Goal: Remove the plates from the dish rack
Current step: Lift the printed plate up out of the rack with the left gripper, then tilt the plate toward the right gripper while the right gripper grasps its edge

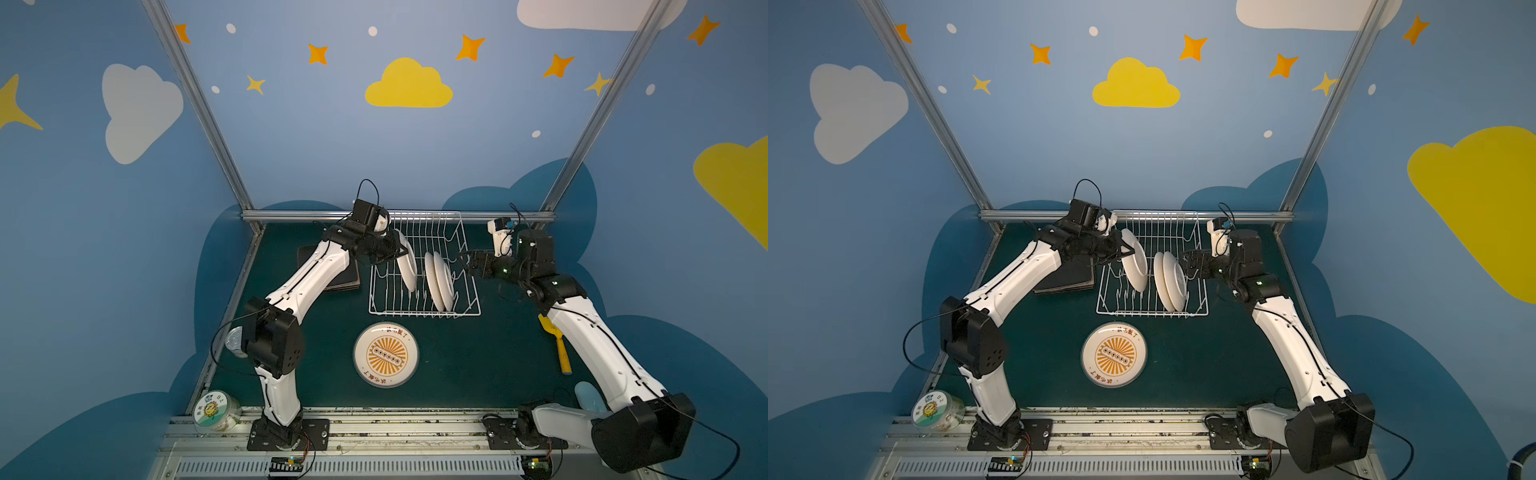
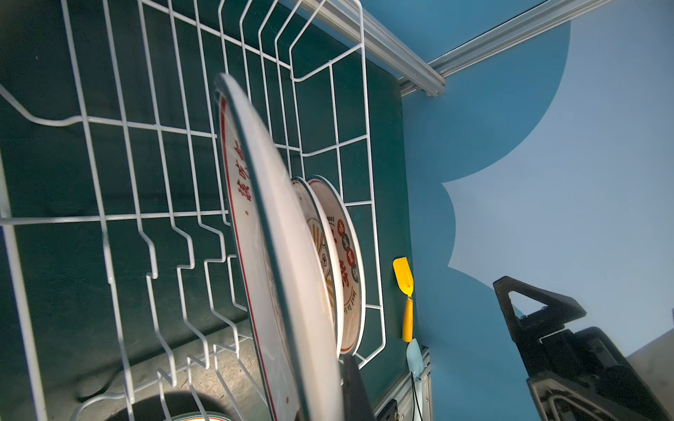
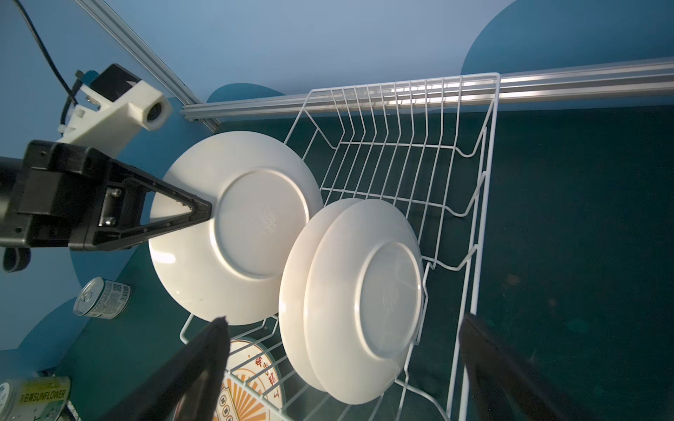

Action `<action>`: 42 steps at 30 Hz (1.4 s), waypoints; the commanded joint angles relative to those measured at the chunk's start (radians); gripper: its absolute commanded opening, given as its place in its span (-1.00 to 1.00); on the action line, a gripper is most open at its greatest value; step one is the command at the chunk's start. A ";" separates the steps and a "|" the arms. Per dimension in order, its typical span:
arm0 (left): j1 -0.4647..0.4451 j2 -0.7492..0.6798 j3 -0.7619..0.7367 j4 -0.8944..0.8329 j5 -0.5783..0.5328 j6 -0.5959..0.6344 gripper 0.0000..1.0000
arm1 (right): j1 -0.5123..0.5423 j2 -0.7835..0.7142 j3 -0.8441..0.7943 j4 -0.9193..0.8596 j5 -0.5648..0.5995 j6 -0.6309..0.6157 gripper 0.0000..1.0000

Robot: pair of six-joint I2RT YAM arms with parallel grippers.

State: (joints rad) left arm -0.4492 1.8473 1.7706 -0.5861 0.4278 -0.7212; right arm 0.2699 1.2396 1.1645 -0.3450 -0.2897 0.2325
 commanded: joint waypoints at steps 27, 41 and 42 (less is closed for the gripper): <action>-0.129 -0.382 -0.393 0.429 -0.465 0.938 -0.94 | -0.008 0.125 0.236 0.040 -0.270 0.315 0.94; -0.280 -0.419 -0.571 0.601 -0.698 1.527 -0.94 | 0.047 0.245 0.344 -0.022 -0.305 0.357 0.85; -0.288 -0.422 -0.588 0.624 -0.709 1.558 -0.94 | 0.052 0.253 0.351 -0.033 -0.299 0.355 0.84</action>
State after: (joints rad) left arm -0.7265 1.4609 1.1969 -0.0860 -0.2134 0.6685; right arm 0.3103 1.4807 1.4830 -0.3405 -0.5907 0.5804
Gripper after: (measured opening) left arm 0.079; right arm 0.923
